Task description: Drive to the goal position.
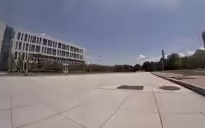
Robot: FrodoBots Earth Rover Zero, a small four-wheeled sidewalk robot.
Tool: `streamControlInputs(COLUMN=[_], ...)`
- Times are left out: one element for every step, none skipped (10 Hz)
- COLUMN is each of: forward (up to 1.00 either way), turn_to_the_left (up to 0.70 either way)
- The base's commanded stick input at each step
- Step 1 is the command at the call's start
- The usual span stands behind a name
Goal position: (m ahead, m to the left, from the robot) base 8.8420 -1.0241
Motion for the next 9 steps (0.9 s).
streamControlInputs(forward=[0.50, 0.50, 0.50, 0.50, 0.50, 0.50, 0.50, 0.50, 0.50], turn_to_the_left=[0.00, 0.00, 0.00, 0.00, 0.00, 0.00, 0.00, 0.00, 0.00])
